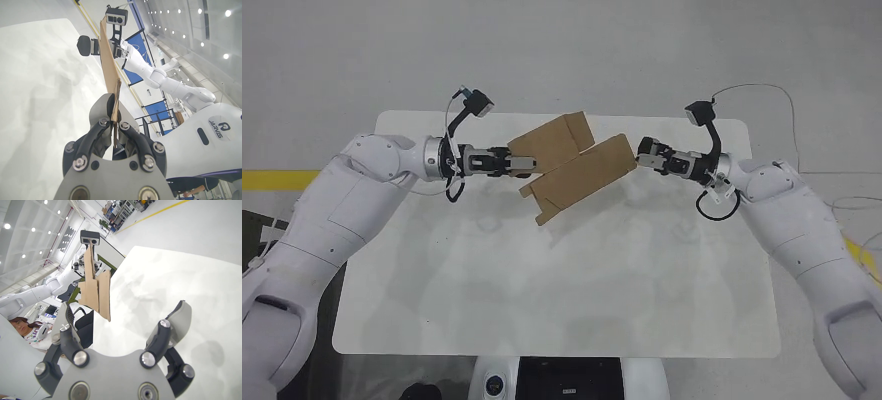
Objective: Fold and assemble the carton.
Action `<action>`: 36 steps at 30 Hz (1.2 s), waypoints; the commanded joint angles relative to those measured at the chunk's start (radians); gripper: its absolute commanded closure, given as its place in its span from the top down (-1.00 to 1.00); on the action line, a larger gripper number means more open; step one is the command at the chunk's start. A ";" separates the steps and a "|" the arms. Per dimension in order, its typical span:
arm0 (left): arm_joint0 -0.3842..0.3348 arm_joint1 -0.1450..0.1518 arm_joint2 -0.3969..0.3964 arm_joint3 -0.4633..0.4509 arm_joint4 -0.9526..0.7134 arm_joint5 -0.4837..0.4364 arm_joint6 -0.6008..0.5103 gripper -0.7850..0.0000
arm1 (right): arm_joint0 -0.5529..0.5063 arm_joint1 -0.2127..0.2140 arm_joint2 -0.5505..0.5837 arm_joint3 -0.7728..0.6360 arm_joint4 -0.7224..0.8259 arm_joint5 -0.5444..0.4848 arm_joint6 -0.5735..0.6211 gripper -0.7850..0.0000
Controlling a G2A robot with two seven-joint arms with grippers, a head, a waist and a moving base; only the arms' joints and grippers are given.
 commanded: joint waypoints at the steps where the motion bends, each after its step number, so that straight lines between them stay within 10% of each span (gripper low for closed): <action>1: 0.005 0.008 0.001 -0.021 0.014 0.001 -0.001 -1.00 | 0.008 0.012 -0.021 -0.014 0.018 0.015 0.015 1.00; 36: 0.040 0.047 0.013 -0.127 0.126 -0.037 0.090 -1.00 | -0.016 0.015 -0.011 -0.049 0.023 0.050 0.045 1.00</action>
